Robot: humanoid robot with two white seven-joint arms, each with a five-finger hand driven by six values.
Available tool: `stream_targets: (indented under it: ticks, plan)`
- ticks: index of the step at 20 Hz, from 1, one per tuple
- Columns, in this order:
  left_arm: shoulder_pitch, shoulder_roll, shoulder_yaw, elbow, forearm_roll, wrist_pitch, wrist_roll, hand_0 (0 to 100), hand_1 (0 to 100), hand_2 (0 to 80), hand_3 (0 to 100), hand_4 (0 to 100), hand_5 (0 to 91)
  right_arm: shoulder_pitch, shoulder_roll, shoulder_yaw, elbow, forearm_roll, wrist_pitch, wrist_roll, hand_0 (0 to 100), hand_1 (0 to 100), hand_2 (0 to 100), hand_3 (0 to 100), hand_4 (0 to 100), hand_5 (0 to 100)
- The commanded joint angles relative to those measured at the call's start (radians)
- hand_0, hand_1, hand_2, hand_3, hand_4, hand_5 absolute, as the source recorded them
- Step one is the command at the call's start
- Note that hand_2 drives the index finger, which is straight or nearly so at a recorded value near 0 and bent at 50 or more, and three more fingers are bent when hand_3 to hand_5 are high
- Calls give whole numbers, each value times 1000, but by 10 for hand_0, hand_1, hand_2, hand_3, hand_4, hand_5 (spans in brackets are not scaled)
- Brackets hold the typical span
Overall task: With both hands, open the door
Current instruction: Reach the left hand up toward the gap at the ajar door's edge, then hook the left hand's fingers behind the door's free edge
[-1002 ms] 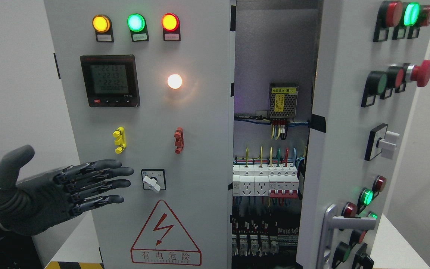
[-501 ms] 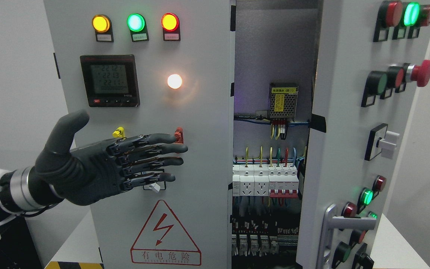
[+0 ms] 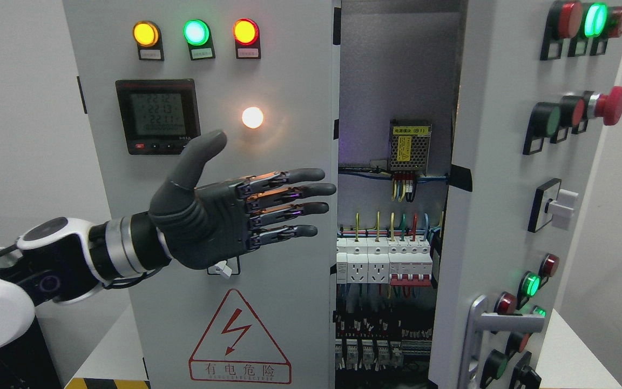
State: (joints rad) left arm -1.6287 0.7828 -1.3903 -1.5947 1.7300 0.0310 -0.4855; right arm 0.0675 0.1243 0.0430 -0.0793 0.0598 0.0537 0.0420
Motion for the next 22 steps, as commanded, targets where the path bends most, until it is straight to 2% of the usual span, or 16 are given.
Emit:
stream_targets:
  ticks: [1, 12, 22]
  plan:
    - [-33, -250, -73, 36, 3, 3, 60, 0, 0, 0, 0, 0, 0, 0, 0, 0, 0, 0, 0, -1, 384, 0, 0, 0, 0, 0]
    - [-27, -419, 10, 58, 8, 3, 183, 0, 0, 0, 0, 0, 0, 0, 0, 0, 0, 0, 0, -1, 384, 0, 0, 0, 0, 0]
    - [-25, -520, 40, 100, 8, 3, 194, 0, 0, 0, 0, 0, 0, 0, 0, 0, 1, 0, 0, -1, 385, 0, 0, 0, 0, 0]
